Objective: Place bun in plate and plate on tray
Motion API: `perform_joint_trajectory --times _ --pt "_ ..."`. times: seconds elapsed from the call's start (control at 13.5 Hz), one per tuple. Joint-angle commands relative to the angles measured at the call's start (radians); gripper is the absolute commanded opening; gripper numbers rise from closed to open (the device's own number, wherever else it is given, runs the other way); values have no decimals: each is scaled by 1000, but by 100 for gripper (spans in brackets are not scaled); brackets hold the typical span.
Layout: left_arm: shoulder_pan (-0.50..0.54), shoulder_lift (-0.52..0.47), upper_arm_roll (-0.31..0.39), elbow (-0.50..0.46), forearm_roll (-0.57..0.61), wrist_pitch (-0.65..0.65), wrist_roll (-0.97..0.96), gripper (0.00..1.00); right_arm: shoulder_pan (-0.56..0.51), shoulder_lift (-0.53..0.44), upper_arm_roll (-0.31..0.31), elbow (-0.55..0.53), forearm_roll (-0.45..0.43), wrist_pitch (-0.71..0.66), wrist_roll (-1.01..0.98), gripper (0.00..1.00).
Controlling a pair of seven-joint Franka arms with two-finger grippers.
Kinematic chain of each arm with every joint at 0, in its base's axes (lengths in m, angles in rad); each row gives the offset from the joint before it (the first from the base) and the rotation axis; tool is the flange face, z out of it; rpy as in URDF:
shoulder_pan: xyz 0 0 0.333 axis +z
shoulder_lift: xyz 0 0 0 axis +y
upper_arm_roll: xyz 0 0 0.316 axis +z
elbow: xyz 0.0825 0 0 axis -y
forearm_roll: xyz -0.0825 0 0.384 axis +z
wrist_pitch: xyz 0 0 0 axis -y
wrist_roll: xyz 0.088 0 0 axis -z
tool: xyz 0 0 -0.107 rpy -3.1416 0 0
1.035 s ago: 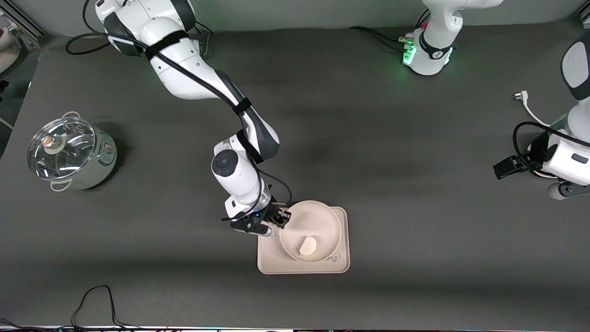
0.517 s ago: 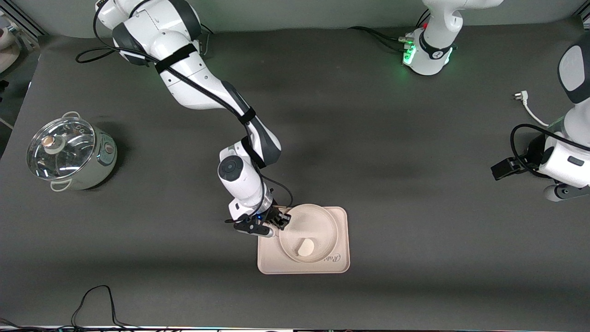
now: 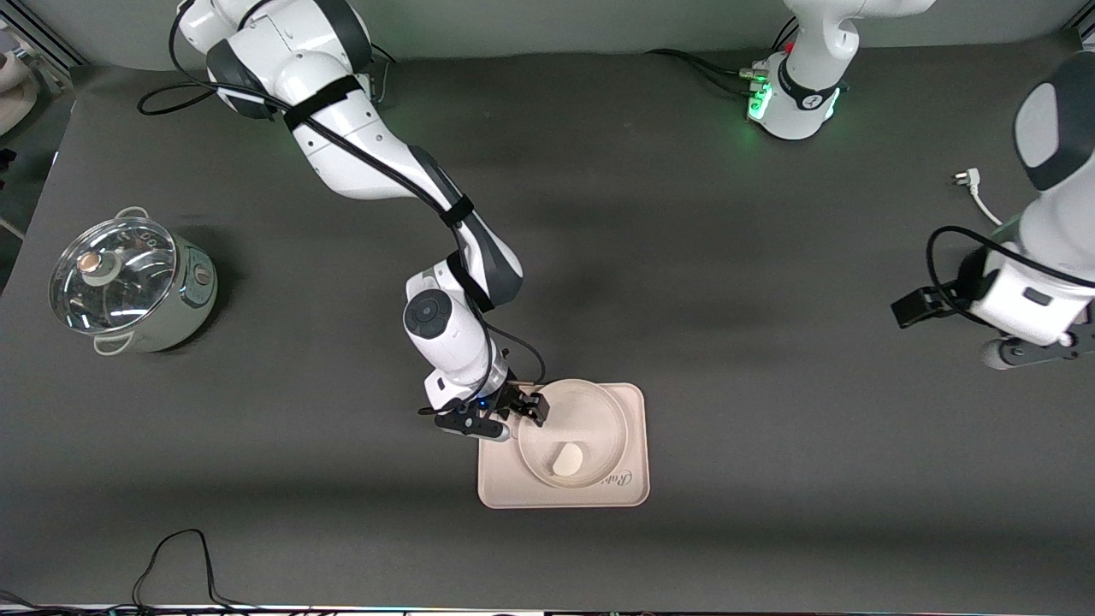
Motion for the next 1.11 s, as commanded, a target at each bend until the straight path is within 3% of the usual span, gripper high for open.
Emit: perform_joint_trajectory --times 0.0,0.22,0.52,0.74,1.03 --pt "-21 -118 11 -108 6 7 4 100 -5 -146 -13 -15 16 -197 -38 100" --pt "-22 -186 9 -203 3 48 4 100 -59 -325 -26 -37 -26 -476 -39 100" --pt "-8 -176 12 -194 -3 57 18 100 -188 -606 -24 -127 -43 -806 -212 100" --pt "-7 -175 15 -135 0 -4 54 100 -324 -798 -15 -241 -101 -924 -416 100" --pt "-4 -166 20 -82 -2 -37 87 100 -465 -882 -20 -270 -203 -989 -689 100"
